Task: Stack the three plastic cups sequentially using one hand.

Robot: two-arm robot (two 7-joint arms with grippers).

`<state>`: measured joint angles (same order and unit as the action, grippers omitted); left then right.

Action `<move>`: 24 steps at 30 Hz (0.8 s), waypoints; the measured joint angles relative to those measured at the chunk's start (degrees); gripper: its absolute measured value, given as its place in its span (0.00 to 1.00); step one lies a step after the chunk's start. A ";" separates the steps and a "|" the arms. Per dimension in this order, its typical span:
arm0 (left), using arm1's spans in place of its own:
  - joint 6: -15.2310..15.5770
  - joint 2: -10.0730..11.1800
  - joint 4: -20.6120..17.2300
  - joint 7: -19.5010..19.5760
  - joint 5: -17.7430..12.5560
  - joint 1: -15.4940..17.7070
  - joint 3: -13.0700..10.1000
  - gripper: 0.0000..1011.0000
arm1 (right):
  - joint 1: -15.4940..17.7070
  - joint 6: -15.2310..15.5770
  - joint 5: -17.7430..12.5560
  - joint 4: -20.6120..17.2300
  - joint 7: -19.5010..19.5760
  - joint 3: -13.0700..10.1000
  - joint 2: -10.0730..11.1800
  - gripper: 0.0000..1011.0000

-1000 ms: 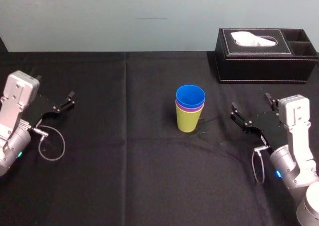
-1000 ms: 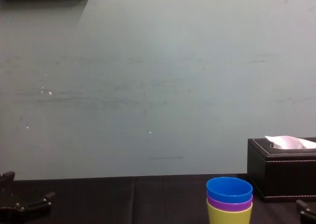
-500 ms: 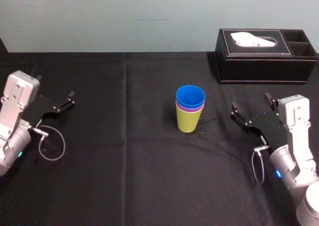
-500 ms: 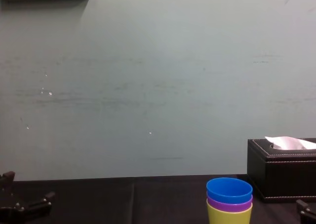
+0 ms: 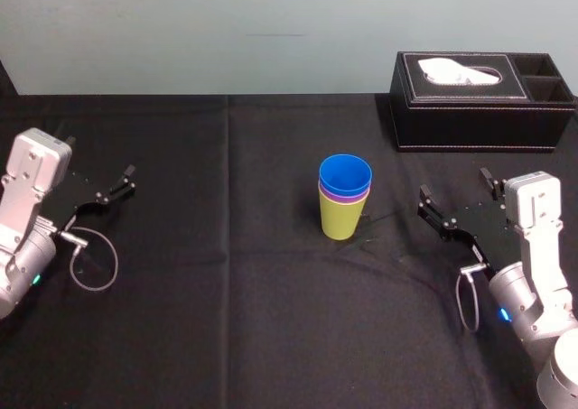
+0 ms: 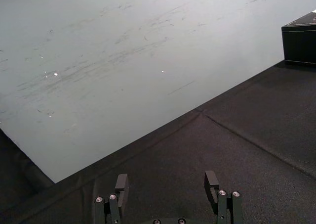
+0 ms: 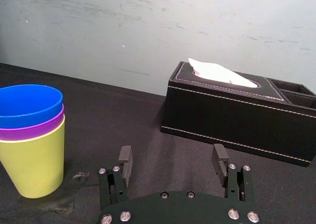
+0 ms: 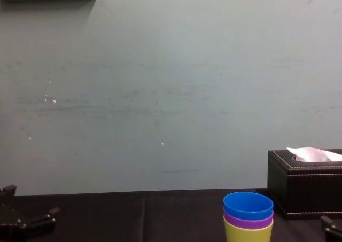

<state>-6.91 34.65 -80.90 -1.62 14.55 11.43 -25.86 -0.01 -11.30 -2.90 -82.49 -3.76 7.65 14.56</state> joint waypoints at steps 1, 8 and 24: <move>0.00 0.00 0.00 0.00 0.00 0.00 0.00 1.00 | 0.00 0.00 0.00 0.00 0.00 0.00 0.00 0.99; 0.00 0.00 0.00 0.00 0.00 -0.01 0.00 1.00 | 0.00 0.00 0.00 0.00 0.00 0.00 0.00 0.99; 0.00 0.00 0.00 0.00 0.00 0.00 0.00 1.00 | 0.00 0.00 0.00 0.00 0.00 0.00 0.00 0.99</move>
<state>-6.90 34.65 -80.90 -1.62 14.55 11.43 -25.86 -0.01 -11.30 -2.90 -82.49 -3.76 7.65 14.56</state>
